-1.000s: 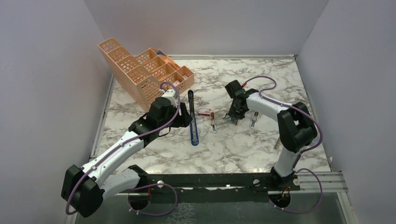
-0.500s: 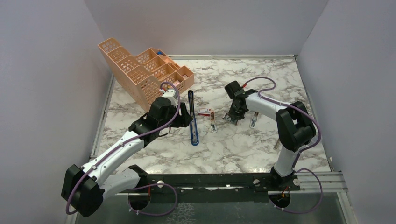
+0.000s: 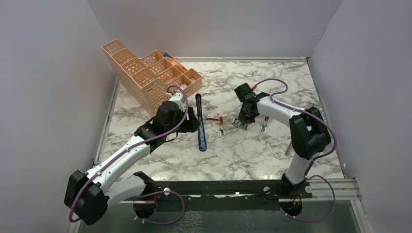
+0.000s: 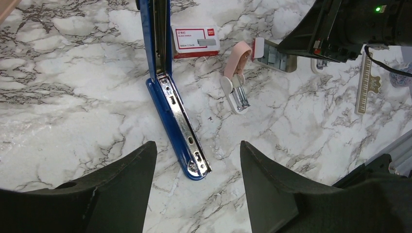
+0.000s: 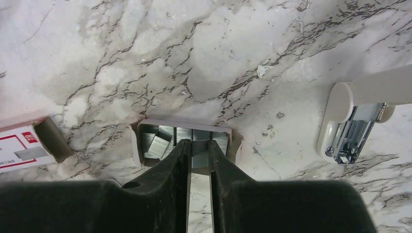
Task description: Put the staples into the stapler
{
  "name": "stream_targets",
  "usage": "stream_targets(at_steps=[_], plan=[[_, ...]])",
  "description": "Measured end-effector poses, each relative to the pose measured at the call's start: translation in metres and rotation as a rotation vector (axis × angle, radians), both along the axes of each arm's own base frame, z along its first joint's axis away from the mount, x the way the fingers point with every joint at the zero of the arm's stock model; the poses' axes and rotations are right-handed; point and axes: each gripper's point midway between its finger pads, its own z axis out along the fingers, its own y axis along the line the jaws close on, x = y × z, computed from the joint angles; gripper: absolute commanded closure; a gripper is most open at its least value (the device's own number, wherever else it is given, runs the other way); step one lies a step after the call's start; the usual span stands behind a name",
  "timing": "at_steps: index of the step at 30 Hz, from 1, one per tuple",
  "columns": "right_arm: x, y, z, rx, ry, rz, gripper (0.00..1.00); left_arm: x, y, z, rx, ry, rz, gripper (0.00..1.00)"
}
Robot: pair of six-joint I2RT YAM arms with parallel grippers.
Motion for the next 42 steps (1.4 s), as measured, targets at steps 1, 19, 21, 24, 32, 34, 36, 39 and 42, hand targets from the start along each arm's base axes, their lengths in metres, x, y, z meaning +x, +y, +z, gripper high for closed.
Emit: stream_targets(at_steps=[1,19,21,24,32,34,36,39,42], plan=[[0.000,0.000,0.002,0.002,-0.005,0.002,0.78,0.000,0.000,0.000,0.001,0.001,0.000,0.35],[-0.037,0.035,0.034,0.029,-0.026,0.220,0.76,0.001,0.000,-0.006,0.011,0.016,0.000,0.35],[-0.052,0.045,0.029,0.020,-0.002,0.274,0.76,0.001,-0.001,-0.006,0.011,0.016,0.000,0.35],[-0.074,0.055,0.019,0.003,0.034,0.345,0.76,0.001,-0.001,-0.007,0.013,0.018,0.000,0.35],[-0.096,0.059,-0.012,-0.064,0.122,0.434,0.73,0.001,-0.001,-0.009,0.017,0.023,0.001,0.35],[-0.098,0.058,-0.016,-0.073,0.133,0.442,0.69,0.001,-0.001,-0.009,0.017,0.023,0.001,0.35],[-0.097,0.058,-0.016,-0.073,0.133,0.445,0.64,0.001,-0.001,-0.009,0.017,0.024,0.001,0.35],[-0.098,0.059,-0.017,-0.073,0.136,0.448,0.63,0.001,-0.001,-0.010,0.019,0.027,0.001,0.35],[-0.097,0.059,-0.017,-0.075,0.141,0.446,0.63,0.001,-0.001,-0.011,0.021,0.029,0.001,0.35]])
